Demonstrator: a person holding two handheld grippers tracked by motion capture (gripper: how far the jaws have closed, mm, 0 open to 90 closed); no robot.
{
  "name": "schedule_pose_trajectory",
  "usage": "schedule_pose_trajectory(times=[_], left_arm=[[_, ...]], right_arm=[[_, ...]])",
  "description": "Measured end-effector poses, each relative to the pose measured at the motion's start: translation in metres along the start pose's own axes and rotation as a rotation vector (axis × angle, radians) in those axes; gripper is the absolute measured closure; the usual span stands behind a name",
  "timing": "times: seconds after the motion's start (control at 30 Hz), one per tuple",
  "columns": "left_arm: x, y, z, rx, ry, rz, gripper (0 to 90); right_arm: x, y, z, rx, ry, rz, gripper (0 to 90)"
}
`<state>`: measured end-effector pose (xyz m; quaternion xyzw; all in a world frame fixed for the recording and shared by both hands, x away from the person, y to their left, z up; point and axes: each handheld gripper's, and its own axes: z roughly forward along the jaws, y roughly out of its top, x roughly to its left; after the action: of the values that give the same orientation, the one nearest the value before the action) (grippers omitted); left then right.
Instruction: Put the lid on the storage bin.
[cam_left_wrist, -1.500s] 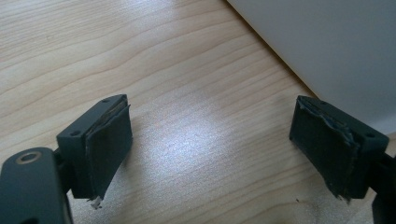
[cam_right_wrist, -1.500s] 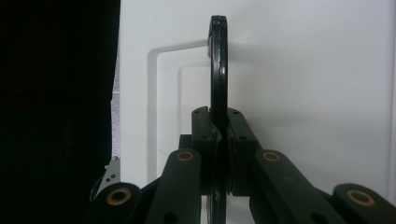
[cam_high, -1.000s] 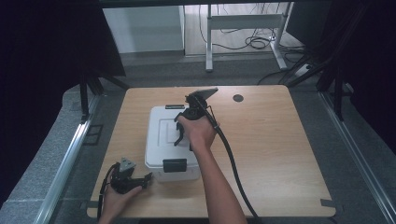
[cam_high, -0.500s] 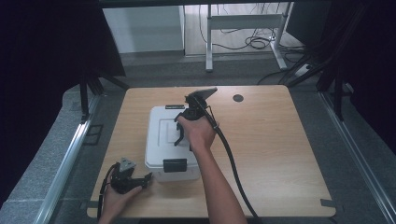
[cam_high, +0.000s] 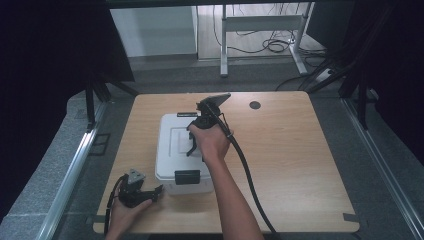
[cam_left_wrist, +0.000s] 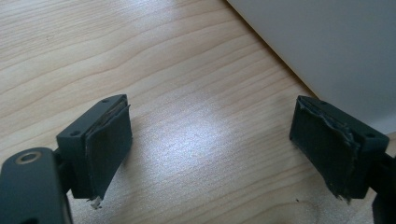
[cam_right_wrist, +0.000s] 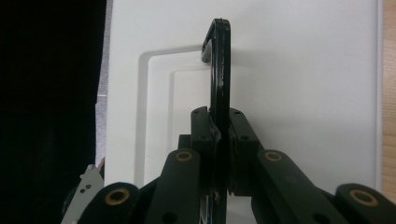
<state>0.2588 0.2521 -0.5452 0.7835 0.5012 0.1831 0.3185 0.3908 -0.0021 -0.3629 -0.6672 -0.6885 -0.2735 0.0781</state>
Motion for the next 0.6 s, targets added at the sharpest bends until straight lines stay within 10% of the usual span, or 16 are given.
schedule_pose_trajectory(times=[0.6], left_arm=[[0.000, 0.000, 0.000, -0.002, 0.001, 0.000, 12.9]], right_arm=[[0.013, -0.005, -0.002, -0.003, -0.015, -0.016, 84.3]])
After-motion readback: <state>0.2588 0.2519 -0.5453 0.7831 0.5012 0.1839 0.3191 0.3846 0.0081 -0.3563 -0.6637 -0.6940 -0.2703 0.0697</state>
